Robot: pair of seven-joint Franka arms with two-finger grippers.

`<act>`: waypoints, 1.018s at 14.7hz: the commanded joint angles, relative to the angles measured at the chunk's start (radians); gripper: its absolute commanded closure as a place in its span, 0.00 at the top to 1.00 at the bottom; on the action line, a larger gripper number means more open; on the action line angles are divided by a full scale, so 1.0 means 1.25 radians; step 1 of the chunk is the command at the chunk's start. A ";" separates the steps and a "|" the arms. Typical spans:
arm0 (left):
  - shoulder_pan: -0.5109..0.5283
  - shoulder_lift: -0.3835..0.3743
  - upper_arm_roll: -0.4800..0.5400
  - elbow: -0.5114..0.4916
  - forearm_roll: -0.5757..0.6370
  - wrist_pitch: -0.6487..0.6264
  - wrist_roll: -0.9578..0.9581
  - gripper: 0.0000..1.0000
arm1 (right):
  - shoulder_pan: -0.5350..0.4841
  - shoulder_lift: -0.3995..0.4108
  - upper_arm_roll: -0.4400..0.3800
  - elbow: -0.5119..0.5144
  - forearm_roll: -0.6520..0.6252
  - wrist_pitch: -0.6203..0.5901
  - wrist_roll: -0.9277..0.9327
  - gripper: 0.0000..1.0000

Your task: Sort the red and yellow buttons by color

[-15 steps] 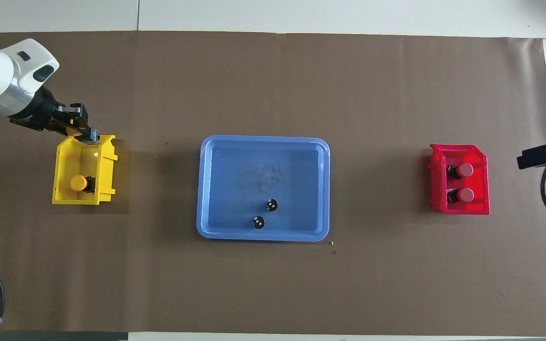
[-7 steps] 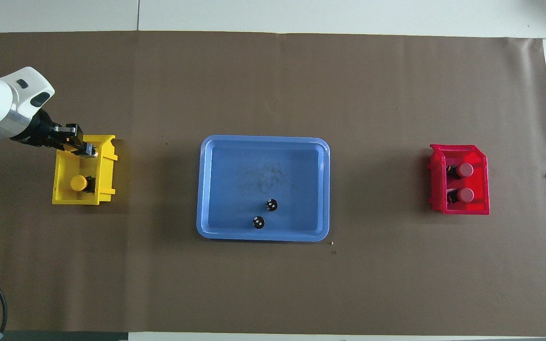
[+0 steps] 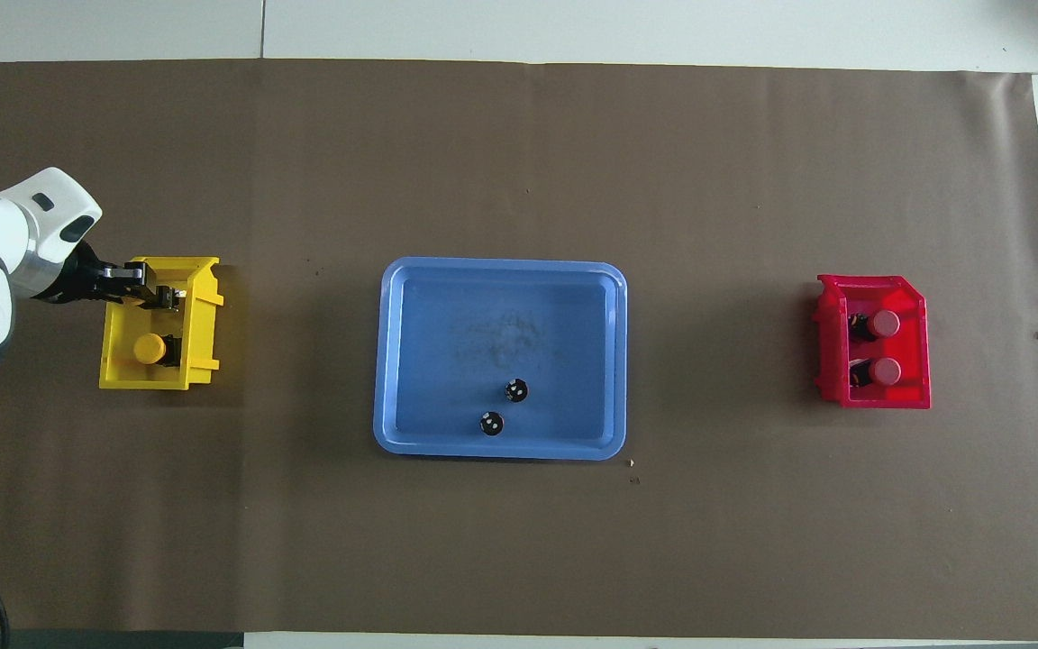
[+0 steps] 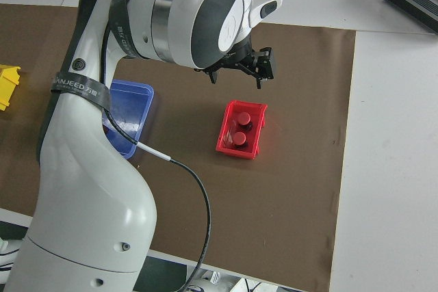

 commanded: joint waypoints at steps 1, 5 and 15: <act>-0.005 -0.031 -0.004 -0.066 0.010 0.062 0.006 0.06 | 0.019 0.002 -0.015 0.008 -0.003 -0.002 0.011 1.00; -0.005 -0.027 -0.004 -0.063 0.010 0.062 0.011 0.54 | 0.023 0.006 -0.013 0.009 -0.003 -0.002 0.011 1.00; -0.010 -0.036 -0.012 0.262 0.011 -0.302 0.042 1.00 | 0.037 0.001 -0.006 0.002 -0.001 -0.016 0.012 1.00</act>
